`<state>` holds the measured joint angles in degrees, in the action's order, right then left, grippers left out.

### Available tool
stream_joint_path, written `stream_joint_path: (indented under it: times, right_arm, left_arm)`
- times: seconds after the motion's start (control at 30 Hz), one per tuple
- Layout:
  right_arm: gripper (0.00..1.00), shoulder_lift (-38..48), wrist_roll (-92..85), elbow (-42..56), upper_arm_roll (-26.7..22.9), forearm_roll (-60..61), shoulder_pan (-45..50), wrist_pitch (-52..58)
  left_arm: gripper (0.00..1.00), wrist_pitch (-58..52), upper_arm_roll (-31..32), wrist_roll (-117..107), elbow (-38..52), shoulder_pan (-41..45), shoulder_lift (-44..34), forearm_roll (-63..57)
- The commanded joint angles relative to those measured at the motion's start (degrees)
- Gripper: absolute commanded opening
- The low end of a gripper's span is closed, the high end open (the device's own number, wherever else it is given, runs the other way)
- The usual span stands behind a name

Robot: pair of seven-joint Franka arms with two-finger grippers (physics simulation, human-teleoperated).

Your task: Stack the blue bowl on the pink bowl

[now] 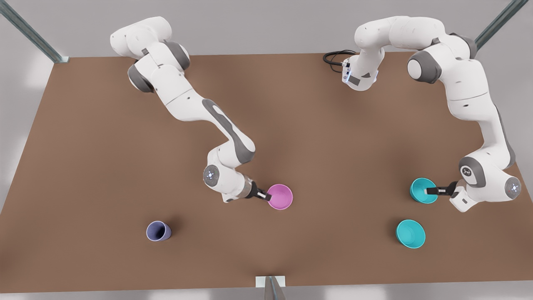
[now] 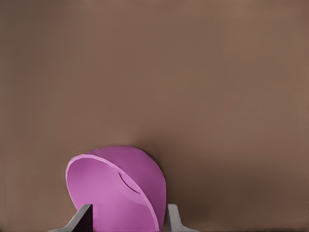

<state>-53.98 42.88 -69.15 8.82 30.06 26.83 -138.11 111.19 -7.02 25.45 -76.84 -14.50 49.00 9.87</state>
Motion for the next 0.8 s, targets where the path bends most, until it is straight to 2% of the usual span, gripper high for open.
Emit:
stream_joint_path:
  times: [0.0, 0.03, 0.07, 0.1, 0.13, 0.17, 0.2, 0.3, 0.4, 0.43, 0.47, 0.53, 0.57, 0.63, 0.67, 0.77]
  right_arm:
    - [1.00, 2.2, 21.2, 0.1, 0.1, 1.8, -2.2, 5.5]
    - [1.00, 3.7, 21.2, 0.2, 0.1, 2.4, -4.9, 14.0]
    - [1.00, 4.0, 20.6, 2.3, -0.4, 0.9, -8.5, 23.8]
    - [1.00, 4.0, 10.1, 5.6, 0.0, -3.2, -14.9, 39.3]
    - [1.00, 5.6, -0.2, 6.5, -0.2, -6.1, -17.3, 50.9]
    - [1.00, 9.7, -8.1, 6.6, -0.4, -17.1, -18.7, 60.8]
    - [1.00, 13.0, -23.2, 5.7, -0.2, -26.8, -21.9, 65.7]
    - [1.00, 22.6, -60.4, 3.9, -0.3, -39.7, -31.0, 66.7]
    - [1.00, 28.8, -62.0, 4.5, -0.3, -39.8, -31.0, 70.5]
    - [1.00, 32.7, -62.0, 3.9, -1.4, -40.0, -29.6, 71.0]
    - [1.00, 35.5, -62.0, 2.3, -5.2, -39.4, -27.5, 70.7]
    - [1.00, 41.2, -61.7, -2.7, -5.2, -39.2, -27.7, 68.3]
    - [1.00, 41.7, -61.7, -3.5, -5.2, -39.0, -27.7, 67.9]
    - [1.00, 46.3, -61.7, -9.9, -5.2, -38.7, -27.9, 62.6]
    - [1.00, 46.1, -61.7, -10.0, -5.3, -38.6, -28.2, 62.4]
    - [1.00, 45.8, -61.7, -10.0, -5.2, -38.6, -28.3, 62.5]
  left_arm:
    - [0.95, 0.3, 0.0, 9.2, -0.1, 0.0, 0.7, 0.0]
    - [0.67, 0.3, 0.0, 9.2, -0.1, 0.0, 0.9, 0.5]
    - [0.62, 0.3, 0.0, 9.2, -0.1, 0.0, 1.4, 0.5]
    - [0.44, 0.3, 0.0, 9.2, -0.1, 0.0, 1.5, 0.6]
    - [0.35, 0.1, 0.0, 9.2, -0.1, -0.3, 1.5, 0.6]
    - [0.25, -1.0, 0.0, 9.1, 0.1, -0.3, 1.3, 0.7]
    - [0.21, -1.7, 0.0, 9.0, 0.3, -0.3, 1.2, 0.7]
    - [0.21, -2.5, 0.0, 8.6, 0.4, -0.3, 0.7, 0.7]
    - [0.21, -6.5, 0.3, -1.0, 0.6, 1.3, -2.5, 0.7]
    - [0.21, -9.7, 1.0, -6.2, 0.5, 3.8, -4.1, 0.9]
    - [0.21, -14.7, 0.9, -17.3, 0.1, 9.0, -6.9, 5.6]
    - [0.21, -17.2, 2.4, -33.8, 0.5, 16.8, -8.7, 12.3]
    - [0.21, -14.8, 2.4, -40.6, 1.3, 23.3, -7.8, 13.8]
    - [0.21, -8.7, 2.7, -52.9, 4.8, 30.8, -3.7, 13.8]
    - [0.21, -3.9, 2.8, -61.2, 6.5, 35.7, -2.2, 13.8]
    - [0.21, 1.7, 5.4, -74.3, 10.8, 40.7, 1.8, 13.7]
